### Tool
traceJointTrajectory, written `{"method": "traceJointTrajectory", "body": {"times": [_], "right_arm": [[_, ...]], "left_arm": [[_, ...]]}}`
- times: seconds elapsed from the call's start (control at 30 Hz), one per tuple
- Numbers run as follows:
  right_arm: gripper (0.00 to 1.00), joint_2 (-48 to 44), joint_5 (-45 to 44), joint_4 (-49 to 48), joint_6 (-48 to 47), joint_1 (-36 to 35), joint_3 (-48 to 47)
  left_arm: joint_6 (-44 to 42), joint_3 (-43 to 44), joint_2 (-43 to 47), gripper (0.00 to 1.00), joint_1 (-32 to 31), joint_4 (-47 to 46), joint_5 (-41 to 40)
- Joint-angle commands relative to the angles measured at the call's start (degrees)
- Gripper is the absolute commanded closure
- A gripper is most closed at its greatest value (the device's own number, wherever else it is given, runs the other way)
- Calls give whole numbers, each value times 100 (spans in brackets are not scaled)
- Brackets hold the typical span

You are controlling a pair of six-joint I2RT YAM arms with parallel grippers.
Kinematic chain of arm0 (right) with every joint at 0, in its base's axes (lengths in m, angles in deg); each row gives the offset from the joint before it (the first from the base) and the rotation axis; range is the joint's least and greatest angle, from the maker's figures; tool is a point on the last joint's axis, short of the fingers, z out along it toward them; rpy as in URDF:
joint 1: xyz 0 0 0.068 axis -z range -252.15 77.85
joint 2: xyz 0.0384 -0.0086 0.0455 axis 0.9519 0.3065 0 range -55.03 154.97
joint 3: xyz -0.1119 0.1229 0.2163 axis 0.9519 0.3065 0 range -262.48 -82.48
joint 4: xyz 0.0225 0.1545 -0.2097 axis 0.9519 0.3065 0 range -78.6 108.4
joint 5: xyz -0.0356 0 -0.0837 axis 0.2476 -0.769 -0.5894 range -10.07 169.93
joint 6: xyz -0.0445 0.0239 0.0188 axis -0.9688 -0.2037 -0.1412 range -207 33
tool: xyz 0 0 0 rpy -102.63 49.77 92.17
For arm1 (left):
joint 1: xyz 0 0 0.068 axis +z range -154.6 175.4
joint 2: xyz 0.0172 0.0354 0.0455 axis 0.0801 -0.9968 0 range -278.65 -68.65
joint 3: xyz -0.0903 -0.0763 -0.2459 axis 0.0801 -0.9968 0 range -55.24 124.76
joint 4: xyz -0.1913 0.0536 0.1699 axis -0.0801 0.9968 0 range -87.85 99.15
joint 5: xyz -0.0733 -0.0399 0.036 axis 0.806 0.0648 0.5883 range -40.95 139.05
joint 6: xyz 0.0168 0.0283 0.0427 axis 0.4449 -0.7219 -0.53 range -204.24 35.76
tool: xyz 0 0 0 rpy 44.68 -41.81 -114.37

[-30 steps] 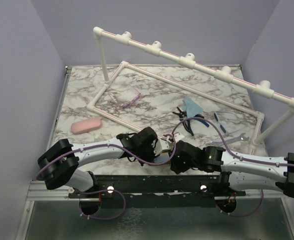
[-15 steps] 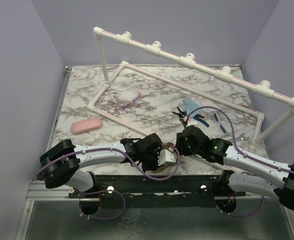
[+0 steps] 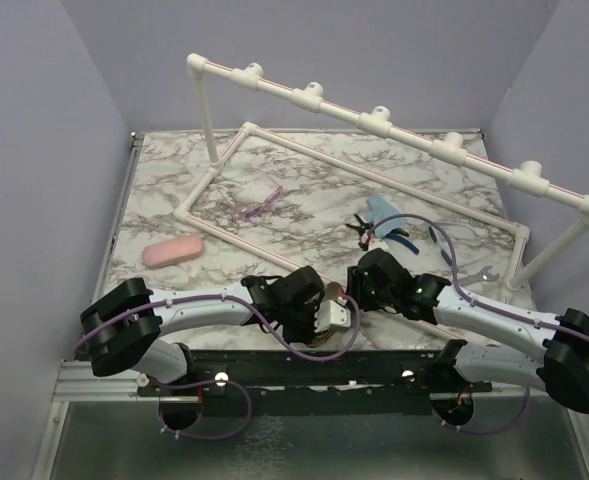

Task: Organize the sunglasses
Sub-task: Place the glasses cleaning cloth in the sunglasses case.

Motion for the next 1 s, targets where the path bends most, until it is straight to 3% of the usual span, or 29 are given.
{"method": "traceJointTrajectory", "body": {"times": [0.0,0.47,0.97], "right_arm": [[52,207,-2,-60,-24,30,63],[64,233,288,-470,556,28,713],[74,15,257,-849,842,25,1115]], "left_arm": [[28,83,-135,100,9,67,163],[64,124,-231,99,11,67,15],[-475,252,413,57,89,754,-781]]}}
